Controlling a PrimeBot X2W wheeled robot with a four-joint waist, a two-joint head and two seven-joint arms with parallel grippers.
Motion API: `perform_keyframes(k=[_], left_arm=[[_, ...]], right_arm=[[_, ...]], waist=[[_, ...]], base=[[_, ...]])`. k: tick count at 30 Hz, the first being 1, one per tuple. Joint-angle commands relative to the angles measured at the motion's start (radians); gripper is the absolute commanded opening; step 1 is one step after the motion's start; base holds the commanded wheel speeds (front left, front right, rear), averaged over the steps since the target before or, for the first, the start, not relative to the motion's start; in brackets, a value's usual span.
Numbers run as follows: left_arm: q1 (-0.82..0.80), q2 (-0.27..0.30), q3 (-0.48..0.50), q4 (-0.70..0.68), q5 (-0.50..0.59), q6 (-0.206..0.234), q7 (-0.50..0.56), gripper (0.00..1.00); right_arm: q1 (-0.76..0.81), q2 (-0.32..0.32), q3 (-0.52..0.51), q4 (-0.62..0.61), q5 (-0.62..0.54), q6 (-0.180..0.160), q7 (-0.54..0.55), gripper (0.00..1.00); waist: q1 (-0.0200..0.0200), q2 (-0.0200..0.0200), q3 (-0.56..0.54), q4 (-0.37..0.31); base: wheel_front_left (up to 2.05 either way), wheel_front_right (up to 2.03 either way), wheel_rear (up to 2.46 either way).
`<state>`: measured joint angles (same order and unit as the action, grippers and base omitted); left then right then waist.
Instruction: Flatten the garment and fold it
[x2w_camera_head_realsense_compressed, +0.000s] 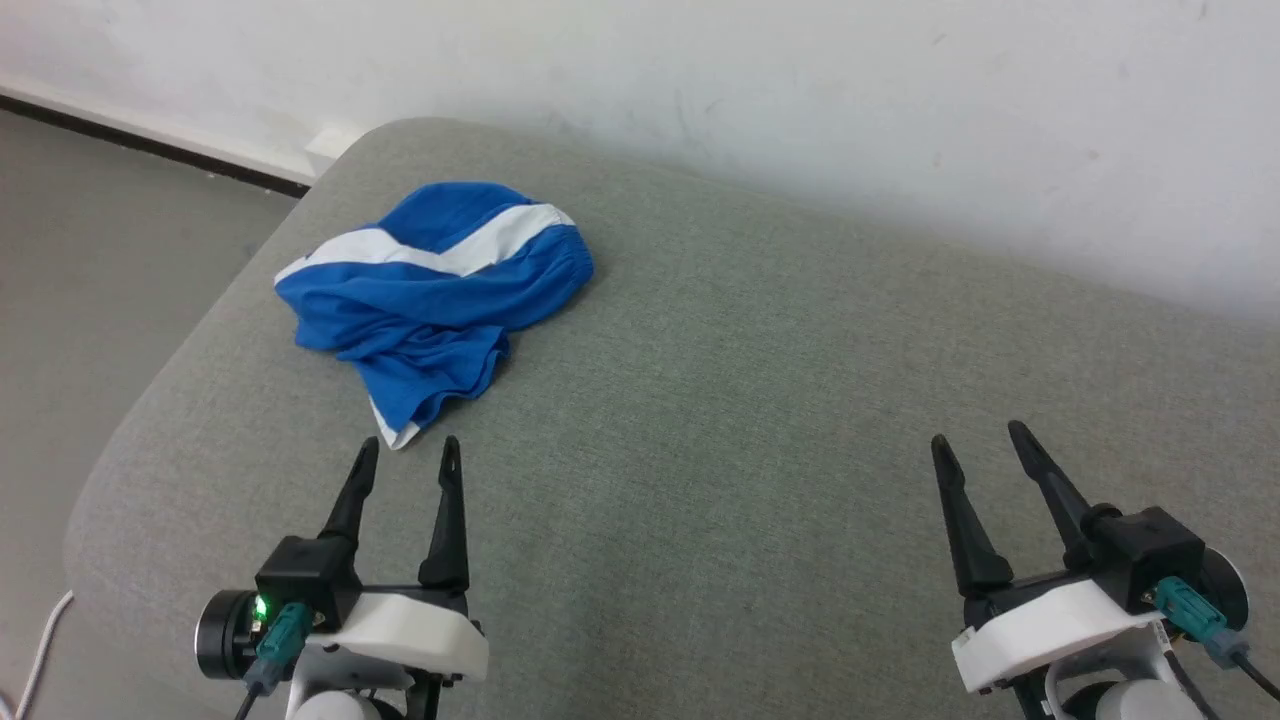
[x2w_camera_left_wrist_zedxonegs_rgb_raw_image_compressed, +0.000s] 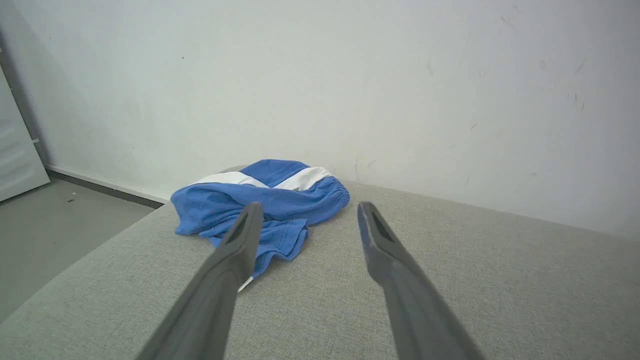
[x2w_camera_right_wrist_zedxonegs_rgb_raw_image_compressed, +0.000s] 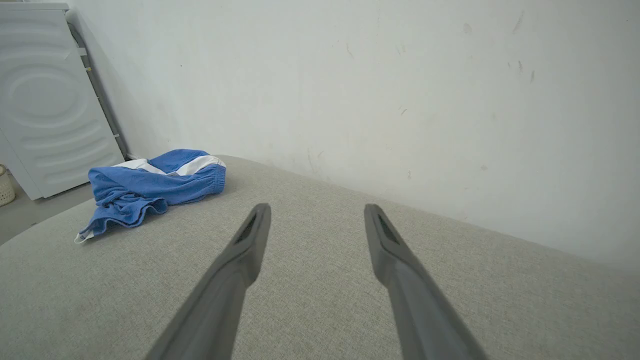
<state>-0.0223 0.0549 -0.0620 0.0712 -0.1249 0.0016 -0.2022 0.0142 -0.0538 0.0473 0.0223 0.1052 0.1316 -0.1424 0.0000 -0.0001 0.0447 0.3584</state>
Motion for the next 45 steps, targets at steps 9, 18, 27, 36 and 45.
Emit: perform_keyframes(k=[9,18,27,36,45], left_arm=[[-0.042,-0.004,0.038,0.004,-0.014,0.033,-0.028,1.00],[-0.232,0.009,0.126,-0.003,-0.002,0.005,-0.047,1.00],[-0.516,0.068,0.193,0.055,-0.009,-0.034,-0.060,1.00],[-0.793,0.219,0.196,0.400,-0.074,-0.104,0.156,1.00],[-0.846,0.312,0.193,0.736,-0.189,-0.128,0.497,1.00]], right_arm=[[-0.022,0.003,0.006,-0.012,-0.003,-0.001,0.007,1.00],[-0.062,0.003,0.014,-0.050,-0.042,-0.001,0.036,1.00],[-0.105,0.004,0.013,-0.096,-0.070,-0.001,0.058,1.00],[-0.153,0.004,0.023,-0.100,-0.068,-0.001,0.065,1.00],[-0.189,0.004,0.036,-0.084,-0.053,-0.001,0.054,1.00]], waist=[[0.0000,0.0001,0.032,0.028],[0.0000,0.0001,0.139,0.013],[0.0000,0.0001,0.256,-0.030],[0.0000,0.0001,0.339,-0.118],[0.0000,0.0001,0.395,-0.202]], base=[[0.00,0.00,0.00],[0.00,0.00,0.00],[0.00,0.00,0.00],[0.00,0.00,0.00],[0.00,0.00,0.00]])
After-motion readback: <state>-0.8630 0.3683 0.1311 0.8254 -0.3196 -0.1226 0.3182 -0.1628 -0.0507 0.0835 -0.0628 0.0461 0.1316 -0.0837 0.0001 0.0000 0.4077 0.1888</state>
